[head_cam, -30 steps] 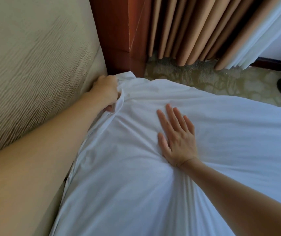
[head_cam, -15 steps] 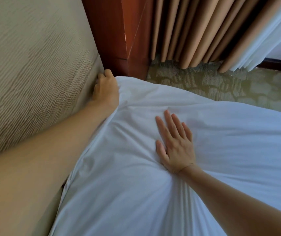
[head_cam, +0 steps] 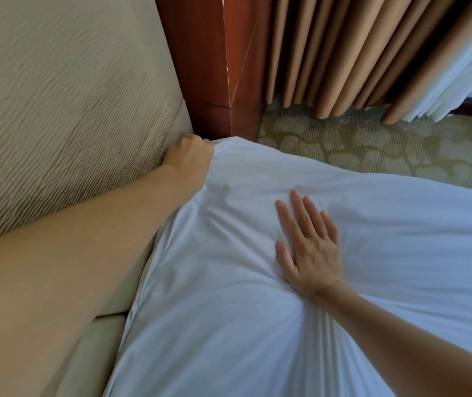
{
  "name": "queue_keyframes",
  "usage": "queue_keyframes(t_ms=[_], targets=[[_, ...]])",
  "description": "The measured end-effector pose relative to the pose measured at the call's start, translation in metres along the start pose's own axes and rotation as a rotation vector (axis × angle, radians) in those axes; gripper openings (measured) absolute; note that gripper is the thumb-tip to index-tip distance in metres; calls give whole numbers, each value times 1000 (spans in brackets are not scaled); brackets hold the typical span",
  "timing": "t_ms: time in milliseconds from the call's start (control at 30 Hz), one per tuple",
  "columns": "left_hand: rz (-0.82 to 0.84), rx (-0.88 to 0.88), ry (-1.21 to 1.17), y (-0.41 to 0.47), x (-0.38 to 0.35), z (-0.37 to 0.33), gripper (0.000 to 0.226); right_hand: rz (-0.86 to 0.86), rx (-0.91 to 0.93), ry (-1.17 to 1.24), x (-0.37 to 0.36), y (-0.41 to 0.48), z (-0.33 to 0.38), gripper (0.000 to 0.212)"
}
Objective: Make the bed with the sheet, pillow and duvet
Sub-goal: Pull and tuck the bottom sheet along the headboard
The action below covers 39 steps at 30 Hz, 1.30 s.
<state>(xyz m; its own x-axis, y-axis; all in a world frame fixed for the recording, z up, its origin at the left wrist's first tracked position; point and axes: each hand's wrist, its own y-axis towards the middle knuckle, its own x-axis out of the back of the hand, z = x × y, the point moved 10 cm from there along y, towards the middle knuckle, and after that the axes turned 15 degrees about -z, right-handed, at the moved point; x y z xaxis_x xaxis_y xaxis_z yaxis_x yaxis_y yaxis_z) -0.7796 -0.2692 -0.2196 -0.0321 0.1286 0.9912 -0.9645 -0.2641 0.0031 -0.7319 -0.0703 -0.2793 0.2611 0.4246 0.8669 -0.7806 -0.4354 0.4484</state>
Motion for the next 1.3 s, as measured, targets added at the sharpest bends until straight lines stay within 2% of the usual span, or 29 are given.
queue_keyframes(t_ms=[100, 233, 333, 433, 567, 633, 700, 800, 900, 1000, 1100, 1233, 1300], targets=[[9, -8, 44, 1, -13, -6, 39, -15, 0, 3, 1, 1, 2, 62], [-36, 138, -82, -1, -11, -3, 37, -19, 10, 6, -1, 2, 1, 63], [-61, 186, -167, -10, 3, -4, 39, -19, 9, 15, 0, 2, 2, 62], [108, 282, -162, -30, -9, 9, 35, -28, 5, 19, 0, 2, 2, 62], [289, 429, -322, -42, -26, 22, 35, -32, 10, 11, 1, 2, 2, 61], [301, 401, -348, -38, -24, 20, 34, -24, 14, 9, -1, 1, 2, 61], [238, 283, -288, -31, -17, 17, 21, -18, 17, 6, -1, 1, 2, 62], [155, 111, -111, -28, -20, 6, 29, -22, 18, -2, 0, 1, 2, 61], [132, 51, -65, -21, -29, 1, 30, -38, 22, -8, 1, 2, 1, 61], [85, 130, -105, -21, -27, 6, 30, -44, 24, -6, 1, 2, 2, 61], [37, 287, -212, -36, -18, 9, 34, -39, 19, -12, 0, 2, 2, 62], [145, 402, -374, -78, -33, -4, 39, -30, 22, -22, 0, 2, 2, 62], [179, 477, -466, -92, -49, -2, 56, -34, 25, -27, 1, 2, 2, 62]])
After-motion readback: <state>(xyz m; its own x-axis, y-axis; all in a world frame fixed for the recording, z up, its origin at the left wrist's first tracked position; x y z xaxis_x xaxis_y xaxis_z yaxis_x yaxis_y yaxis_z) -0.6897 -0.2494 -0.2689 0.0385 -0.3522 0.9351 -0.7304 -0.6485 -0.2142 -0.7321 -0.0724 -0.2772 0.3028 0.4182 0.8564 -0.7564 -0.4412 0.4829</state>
